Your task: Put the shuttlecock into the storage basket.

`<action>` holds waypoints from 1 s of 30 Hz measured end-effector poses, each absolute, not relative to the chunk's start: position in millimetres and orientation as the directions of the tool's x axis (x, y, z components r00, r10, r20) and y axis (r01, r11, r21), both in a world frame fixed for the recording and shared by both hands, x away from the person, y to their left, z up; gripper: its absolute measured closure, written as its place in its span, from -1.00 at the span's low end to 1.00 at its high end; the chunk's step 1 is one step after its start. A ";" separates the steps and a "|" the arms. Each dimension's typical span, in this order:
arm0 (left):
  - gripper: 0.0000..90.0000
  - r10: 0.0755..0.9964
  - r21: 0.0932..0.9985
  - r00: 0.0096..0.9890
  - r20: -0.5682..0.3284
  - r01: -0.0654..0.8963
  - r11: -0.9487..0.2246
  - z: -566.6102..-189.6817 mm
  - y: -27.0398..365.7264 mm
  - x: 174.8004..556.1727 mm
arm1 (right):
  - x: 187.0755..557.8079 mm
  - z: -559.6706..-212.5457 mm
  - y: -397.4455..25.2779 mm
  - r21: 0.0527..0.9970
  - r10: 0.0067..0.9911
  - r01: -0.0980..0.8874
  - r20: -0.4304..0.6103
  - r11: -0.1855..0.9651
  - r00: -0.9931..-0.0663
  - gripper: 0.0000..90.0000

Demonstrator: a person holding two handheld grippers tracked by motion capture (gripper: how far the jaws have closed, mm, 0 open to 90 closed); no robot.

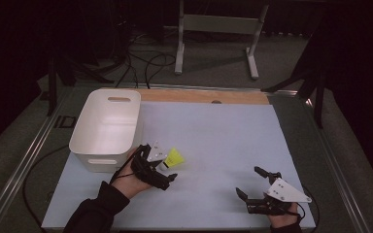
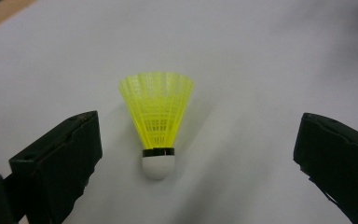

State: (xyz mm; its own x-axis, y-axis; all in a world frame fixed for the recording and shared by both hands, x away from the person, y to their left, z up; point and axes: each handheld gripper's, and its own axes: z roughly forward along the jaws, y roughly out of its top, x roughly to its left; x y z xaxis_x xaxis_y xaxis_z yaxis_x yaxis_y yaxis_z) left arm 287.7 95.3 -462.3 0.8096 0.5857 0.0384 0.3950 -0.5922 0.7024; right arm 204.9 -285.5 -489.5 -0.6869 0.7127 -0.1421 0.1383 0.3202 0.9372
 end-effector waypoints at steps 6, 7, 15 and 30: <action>-0.95 0.596 0.678 0.802 0.041 0.416 -0.606 -476.2 94.5 292.9 | 204.7 -489.1 -285.5 0.938 0.712 0.133 -0.146 0.321 -0.687 -0.81; -0.95 0.594 0.673 0.803 0.038 0.419 -0.610 -478.7 94.5 293.5 | 204.5 -489.0 -285.4 0.938 0.712 0.134 -0.145 0.321 -0.687 -0.81; -0.91 0.595 0.641 0.803 0.042 0.435 -0.632 -493.7 93.2 297.2 | 204.5 -489.0 -285.4 0.939 0.713 0.134 -0.143 0.318 -0.687 -0.81; -0.50 0.644 0.582 0.763 0.064 0.495 -0.644 -507.4 87.9 303.5 | 204.7 -489.2 -285.4 0.938 0.714 0.137 -0.141 0.317 -0.686 -0.81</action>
